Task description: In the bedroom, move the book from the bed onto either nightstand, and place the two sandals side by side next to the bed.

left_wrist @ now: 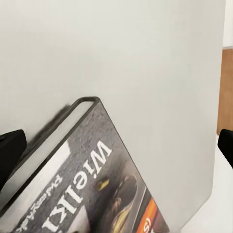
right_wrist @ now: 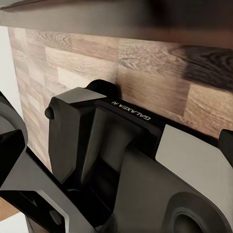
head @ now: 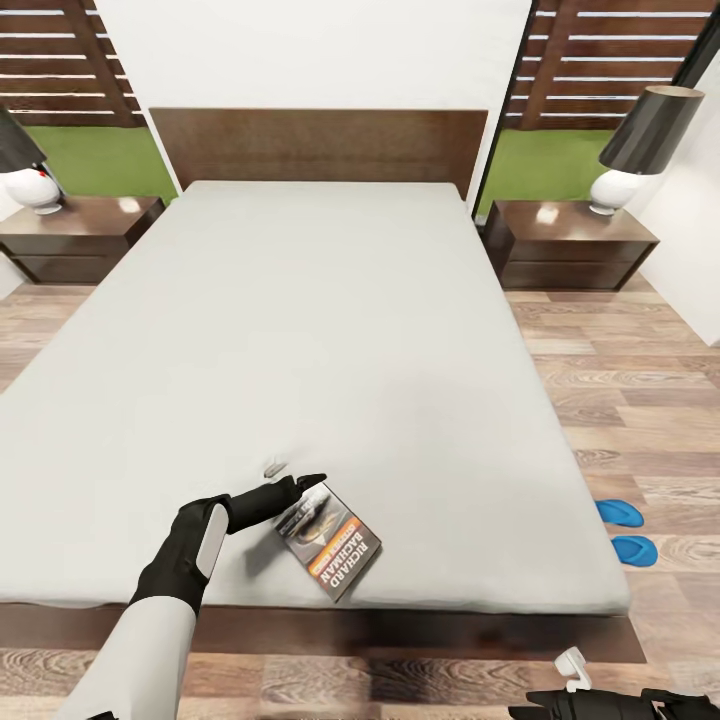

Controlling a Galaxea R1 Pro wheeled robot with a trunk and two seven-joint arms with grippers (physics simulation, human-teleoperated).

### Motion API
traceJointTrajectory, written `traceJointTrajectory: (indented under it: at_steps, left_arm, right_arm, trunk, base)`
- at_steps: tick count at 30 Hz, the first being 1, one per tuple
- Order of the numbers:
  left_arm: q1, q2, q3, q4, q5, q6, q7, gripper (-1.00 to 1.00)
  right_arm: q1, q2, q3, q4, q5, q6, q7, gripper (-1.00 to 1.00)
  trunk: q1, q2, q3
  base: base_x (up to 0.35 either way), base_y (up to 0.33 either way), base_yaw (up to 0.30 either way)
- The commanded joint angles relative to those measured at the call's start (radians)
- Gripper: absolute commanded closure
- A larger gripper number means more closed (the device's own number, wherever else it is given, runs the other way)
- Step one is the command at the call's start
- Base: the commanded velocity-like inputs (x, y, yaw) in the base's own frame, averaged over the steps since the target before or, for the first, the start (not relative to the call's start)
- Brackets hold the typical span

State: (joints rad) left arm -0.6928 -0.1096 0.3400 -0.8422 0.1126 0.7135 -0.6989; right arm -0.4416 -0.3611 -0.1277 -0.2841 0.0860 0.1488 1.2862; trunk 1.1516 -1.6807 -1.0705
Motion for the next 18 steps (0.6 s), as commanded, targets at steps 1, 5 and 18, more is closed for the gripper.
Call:
traceJointTrajectory:
  at_steps: [1, 5, 18]
  left_arm:
    - [-0.001, -0.001, 0.004, 0.000, -0.002, 0.006, -0.001, -1.00]
    - [-0.001, -0.001, 0.004, 0.000, -0.002, 0.006, -0.001, -1.00]
    - [-0.001, -0.002, 0.002, 0.000, -0.002, 0.006, -0.001, -1.00]
  right_arm:
    - [0.000, 0.001, -0.009, -0.001, 0.009, 0.009, 0.005, -1.00]
    - [0.000, 0.001, -0.009, -0.001, 0.009, 0.009, 0.005, -1.00]
    - [0.000, 0.001, -0.009, -0.001, 0.008, 0.008, -0.004, -1.00]
  trunk:
    - [0.000, 0.000, -0.001]
    - [0.000, 0.000, -0.001]
    - [0.000, 0.000, -0.001]
  base:
    - [-0.026, 0.000, 0.000]
    - [-0.010, 0.000, 0.000]
    - [-0.044, 0.000, 0.000]
